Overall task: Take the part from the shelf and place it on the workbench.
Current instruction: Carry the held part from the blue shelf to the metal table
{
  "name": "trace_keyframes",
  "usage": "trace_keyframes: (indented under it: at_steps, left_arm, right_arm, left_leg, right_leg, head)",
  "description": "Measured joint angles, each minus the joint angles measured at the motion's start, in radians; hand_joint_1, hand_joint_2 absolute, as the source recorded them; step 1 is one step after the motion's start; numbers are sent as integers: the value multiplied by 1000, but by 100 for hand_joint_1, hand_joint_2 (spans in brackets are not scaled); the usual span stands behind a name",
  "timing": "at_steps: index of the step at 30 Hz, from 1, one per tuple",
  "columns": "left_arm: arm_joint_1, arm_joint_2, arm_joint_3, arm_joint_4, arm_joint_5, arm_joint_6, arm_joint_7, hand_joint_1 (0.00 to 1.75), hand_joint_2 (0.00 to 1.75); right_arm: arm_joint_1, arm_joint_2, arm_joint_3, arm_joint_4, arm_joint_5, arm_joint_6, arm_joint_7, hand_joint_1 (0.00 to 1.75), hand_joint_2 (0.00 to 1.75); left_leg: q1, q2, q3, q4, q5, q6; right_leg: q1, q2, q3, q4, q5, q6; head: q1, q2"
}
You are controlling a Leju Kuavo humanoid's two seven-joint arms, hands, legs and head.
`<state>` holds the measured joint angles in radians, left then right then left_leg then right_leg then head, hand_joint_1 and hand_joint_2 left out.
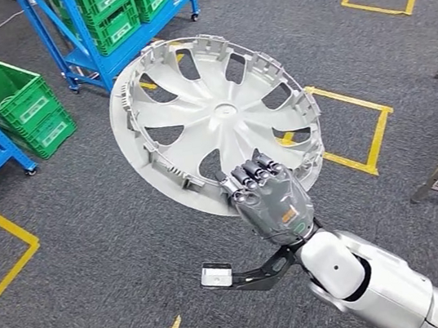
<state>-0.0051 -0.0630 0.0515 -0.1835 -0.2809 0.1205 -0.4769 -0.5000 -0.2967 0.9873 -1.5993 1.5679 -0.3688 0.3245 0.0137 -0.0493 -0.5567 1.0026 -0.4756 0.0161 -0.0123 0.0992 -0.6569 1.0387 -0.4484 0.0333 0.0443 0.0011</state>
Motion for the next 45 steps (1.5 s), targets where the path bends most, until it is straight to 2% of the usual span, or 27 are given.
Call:
trace_keyframes:
  at_steps: [2, 4, 5, 6, 8, 10, 11, 13, 15, 17, 19, 20, 21, 23, 25, 27, 29, 31, 33, 35, 36, 37, 39, 41, 42, 44, 45]
  left_arm:
    - [0, 0, -1, 0, -6, -2, 0, 0, 0]
    - [3, -1, -2, 0, -11, -4, 0, 0, 0]
    - [3, -1, -4, 0, -13, -4, 0, 0, 0]
    - [2, -2, -5, 0, -14, -4, 0, 0, 0]
    - [-1, -3, -7, 0, -17, -4, 0, 0, 0]
    - [-3, -3, -9, 0, -23, -4, 0, 0, 0]
    - [-3, -3, -12, 0, -25, -4, 1, 0, 0]
    - [-4, -3, -15, 0, -27, -4, 2, 0, 0]
    - [-4, -3, -16, 0, -28, -4, 2, 0, 0]
    - [-5, -4, -20, 0, -32, -4, 3, 0, 0]
    - [-3, -4, -24, 0, -37, -4, 5, 0, 0]
    - [-2, -4, -24, 0, -37, -4, 5, 0, 0]
    - [-1, -4, -25, 0, -37, -4, 6, 0, 0]
    - [-2, -5, -25, 0, -37, -4, 6, 0, 0]
    - [-3, -4, -25, 0, -38, -4, 6, 0, 0]
    - [-3, -2, -26, 0, -38, -4, 7, 0, 0]
    - [-5, -3, -27, 0, -39, -4, 7, 0, 0]
    - [-10, -7, -29, 0, -44, -2, 6, 0, 0]
    - [-25, -29, -31, -1, -52, 16, 32, 0, 0]
    - [-52, -69, -33, -4, -58, 39, 90, 0, 0]
    - [-67, -88, -35, -7, -62, 45, 115, 0, 0]
    - [-81, -104, -38, -10, -65, 48, 129, 0, 0]
    - [-99, -125, -45, -16, -70, 49, 138, 0, 0]
    - [-106, -131, -48, -20, -74, 48, 138, 0, 0]
    - [-106, -132, -48, -22, -75, 48, 138, 0, 0]
    - [-107, -134, -49, -23, -80, 48, 138, 0, 0]
    - [-107, -136, -49, -25, -82, 48, 138, 0, 0]
  right_arm:
    - [-3, -10, 4, -6, 0, 2, 14, 175, 175]
    - [-4, -18, 10, -11, 0, 6, 26, 175, 175]
    - [-4, -22, 13, -13, 0, 8, 30, 175, 175]
    - [-4, -27, 17, -14, 0, 10, 34, 175, 175]
    - [-4, -36, 24, -15, 0, 11, 47, 175, 175]
    - [-7, -43, 31, -19, 0, 12, 68, 175, 175]
    - [-8, -45, 35, -22, 0, 12, 78, 175, 175]
    - [-10, -48, 39, -25, 0, 13, 88, 175, 175]
    - [-10, -50, 40, -25, 0, 13, 91, 175, 175]
    - [-12, -63, 54, -31, 0, 16, 104, 175, 175]
    - [-16, -77, 72, -38, 0, 19, 118, 175, 175]
    - [-17, -78, 76, -39, 0, 19, 119, 175, 175]
    - [-18, -80, 79, -39, 0, 19, 119, 175, 175]
    - [-18, -83, 84, -40, 0, 20, 119, 175, 175]
    - [-20, -86, 88, -43, 0, 20, 120, 175, 175]
    - [-24, -87, 90, -47, 0, 20, 122, 175, 175]
    - [-25, -94, 92, -51, 0, 21, 126, 175, 175]
    - [-28, -103, 97, -56, 0, 23, 133, 175, 175]
    - [-33, -108, 104, -59, 0, 23, 132, 175, 175]
    - [-35, -109, 107, -59, 0, 21, 123, 175, 175]
    - [-35, -109, 108, -58, 0, 20, 120, 175, 175]
    - [-35, -109, 110, -57, 0, 19, 119, 175, 175]
    - [-36, -109, 113, -56, 0, 17, 125, 175, 175]
    - [-38, -108, 117, -56, 0, 15, 137, 175, 175]
    - [-39, -110, 119, -56, 0, 14, 143, 175, 175]
    - [-40, -113, 122, -56, 0, 14, 156, 175, 175]
    - [-40, -115, 124, -56, 0, 15, 161, 175, 175]
  left_leg:
    - [-1, 30, 1, -5, 3, 7]
    - [-3, 62, 0, -5, 2, 8]
    - [-4, 77, 0, -5, 2, 8]
    - [-4, 91, 0, -5, 1, 7]
    - [-5, 115, 3, -4, -3, 1]
    - [-11, 134, 5, 0, -8, -8]
    - [-15, 142, 6, 2, -11, -12]
    - [-18, 153, 6, 3, -12, -16]
    - [-18, 157, 7, 4, -13, -17]
    - [-11, 111, -27, 88, -68, -26]
    - [-4, 61, -94, 240, -145, -33]
    - [-5, 58, -118, 286, -153, -32]
    - [-5, 57, -127, 297, -142, -29]
    - [-5, 42, -95, 209, -69, -20]
    - [-3, -5, -46, 89, -7, -9]
    - [-4, -32, -25, 35, 0, -5]
    - [-4, -13, -19, 17, -2, -3]
    - [-2, 12, -14, 3, 4, 3]
    - [-4, 36, -11, -3, 7, 8]
    - [-7, 61, -12, -2, 7, 9]
    - [-7, 74, -12, -2, 6, 9]
    - [-7, 87, -12, -1, 5, 8]
    - [-7, 111, -9, 1, 1, 1]
    - [-14, 131, -8, 7, -5, -9]
    - [-17, 140, -8, 9, -6, -13]
    - [-18, 157, -7, 10, -9, -21]
    - [-15, 152, -7, 16, -16, -25]
  right_leg:
    - [2, -67, -54, 106, -57, 7]
    - [0, -90, -112, 232, -108, 14]
    - [-1, -93, -122, 257, -112, 16]
    - [-2, -97, -111, 243, -98, 17]
    - [-1, -123, -36, 117, -43, 17]
    - [5, -161, 35, 0, -13, 7]
    - [8, -170, 49, -24, -12, 0]
    - [10, -161, 50, -26, -13, -9]
    - [11, -158, 49, -25, -13, -11]
    - [9, -129, 49, -26, -11, -25]
    - [10, -87, 48, -27, -8, -40]
    - [11, -72, 49, -26, -8, -41]
    - [12, -57, 50, -26, -8, -41]
    - [13, -28, 53, -24, -8, -41]
    - [13, -1, 51, -22, -8, -38]
    - [8, 23, 40, -19, -3, -28]
    - [2, 37, 28, -20, 1, -15]
    - [4, -4, 6, 13, -22, -6]
    - [5, -67, -46, 117, -77, 2]
    - [1, -88, -100, 229, -117, 11]
    - [-2, -91, -107, 245, -114, 15]
    - [-4, -96, -93, 222, -94, 18]
    - [-6, -132, -22, 92, -38, 24]
    - [-3, -170, 34, -4, -14, 17]
    - [-1, -177, 41, -17, -15, 10]
    - [2, -152, 39, -16, -11, -9]
    - [2, -140, 38, -17, -9, -16]
  head:
    - [5, 0]
    - [6, 0]
    - [6, 0]
    - [7, 0]
    - [7, 0]
    - [6, 0]
    - [6, 0]
    - [5, 0]
    - [5, 0]
    - [3, 0]
    - [2, 0]
    - [2, 0]
    - [2, 0]
    - [2, 0]
    - [3, 0]
    - [2, 0]
    - [0, 0]
    - [2, 0]
    - [4, 0]
    - [4, 0]
    - [5, 0]
    - [5, 0]
    - [5, 0]
    - [4, 0]
    - [3, 0]
    - [-1, 0]
    - [-2, 0]
